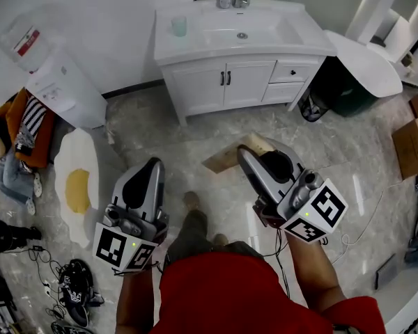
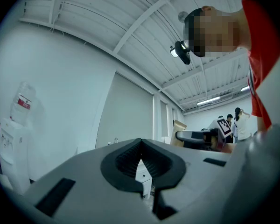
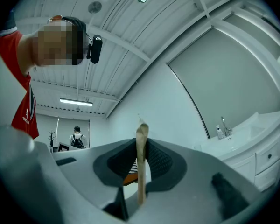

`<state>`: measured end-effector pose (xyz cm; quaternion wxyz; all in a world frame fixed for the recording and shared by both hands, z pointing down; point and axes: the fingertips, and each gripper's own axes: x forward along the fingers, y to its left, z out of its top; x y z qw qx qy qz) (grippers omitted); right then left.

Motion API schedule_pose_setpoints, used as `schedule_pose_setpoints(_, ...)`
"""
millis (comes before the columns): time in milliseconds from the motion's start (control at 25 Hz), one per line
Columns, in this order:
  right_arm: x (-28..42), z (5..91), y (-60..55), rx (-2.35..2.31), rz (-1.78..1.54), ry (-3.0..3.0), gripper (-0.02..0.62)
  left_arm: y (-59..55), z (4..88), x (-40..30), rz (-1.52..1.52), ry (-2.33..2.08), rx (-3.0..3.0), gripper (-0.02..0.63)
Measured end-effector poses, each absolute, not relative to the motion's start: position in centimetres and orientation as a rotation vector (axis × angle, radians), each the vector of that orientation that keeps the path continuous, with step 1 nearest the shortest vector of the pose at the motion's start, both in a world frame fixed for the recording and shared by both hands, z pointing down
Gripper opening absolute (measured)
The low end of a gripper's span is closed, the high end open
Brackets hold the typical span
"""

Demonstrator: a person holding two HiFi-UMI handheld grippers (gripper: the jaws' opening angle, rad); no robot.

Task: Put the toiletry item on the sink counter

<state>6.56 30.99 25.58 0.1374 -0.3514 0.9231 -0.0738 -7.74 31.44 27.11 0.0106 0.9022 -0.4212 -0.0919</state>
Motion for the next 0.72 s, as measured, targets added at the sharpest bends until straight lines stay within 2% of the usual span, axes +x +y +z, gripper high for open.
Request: schedule_pose_setpoints(720, 2.6, 25.2, 11.7, -1.094, -0.201, 2.669, 0.075, 11.0, 27.0, -11.0, -0.325, -1.233, 2.858, 0.017)
